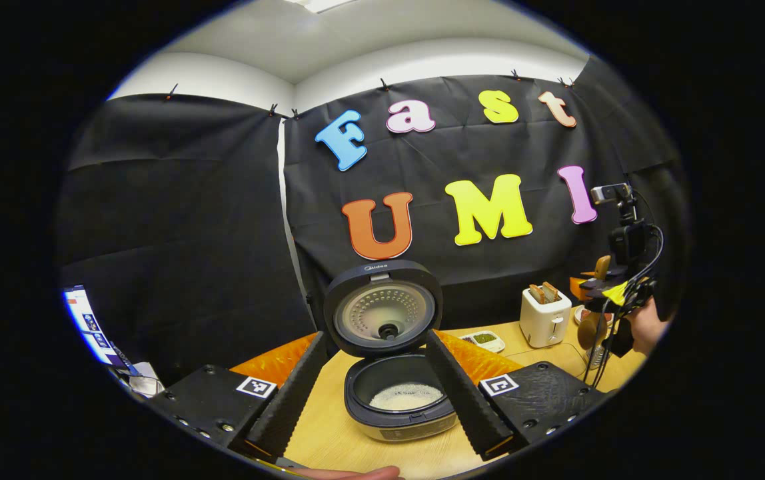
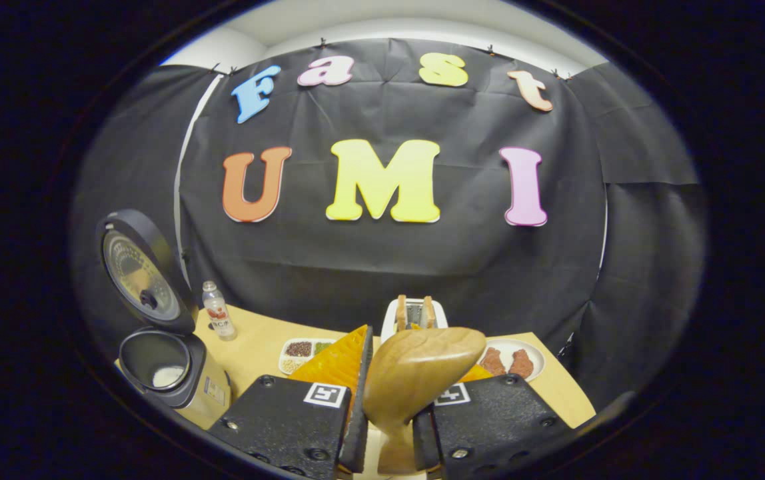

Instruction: Close the left gripper, press the button to open the rice cooker; take a wooden spoon from the chopstick holder with the right hand, scoop a spoonful of rice and pour it into the rice cooker, then put the wooden spoon back into the chopstick holder.

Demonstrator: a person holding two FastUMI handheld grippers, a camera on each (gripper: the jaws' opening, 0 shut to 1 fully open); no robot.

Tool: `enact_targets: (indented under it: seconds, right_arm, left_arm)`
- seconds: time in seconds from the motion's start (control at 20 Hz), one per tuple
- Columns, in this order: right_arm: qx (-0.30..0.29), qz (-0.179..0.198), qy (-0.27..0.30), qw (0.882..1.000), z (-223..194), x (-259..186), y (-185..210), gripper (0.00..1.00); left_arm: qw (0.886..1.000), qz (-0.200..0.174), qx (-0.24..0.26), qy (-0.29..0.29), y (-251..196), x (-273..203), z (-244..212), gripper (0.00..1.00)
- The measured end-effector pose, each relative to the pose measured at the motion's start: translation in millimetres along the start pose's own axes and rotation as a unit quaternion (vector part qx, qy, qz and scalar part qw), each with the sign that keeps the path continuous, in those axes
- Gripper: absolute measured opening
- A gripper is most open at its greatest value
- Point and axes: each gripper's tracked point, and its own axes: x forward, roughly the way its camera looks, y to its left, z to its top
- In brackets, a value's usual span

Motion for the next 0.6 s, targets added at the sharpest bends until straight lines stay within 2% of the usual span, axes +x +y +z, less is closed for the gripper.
enact_targets:
  seconds: [0.2,0.45,0.6]
  right_arm:
    - [-0.028,0.008,0.032,0.999,-44.7,14.3,28.7,0.28]
    - [-0.093,-0.007,0.067,0.993,-100.7,25.7,43.1,0.28]
    - [-0.118,-0.004,0.081,0.99,-122.2,28.0,48.4,0.28]
  left_arm:
    - [1.0,0.002,-0.001,0.005,6.9,4.3,-7.8,0.95]
    - [1.0,0.009,0.004,0.013,14.9,7.8,-16.7,0.95]
    - [1.0,0.017,0.004,0.016,21.5,10.8,-19.2,0.96]
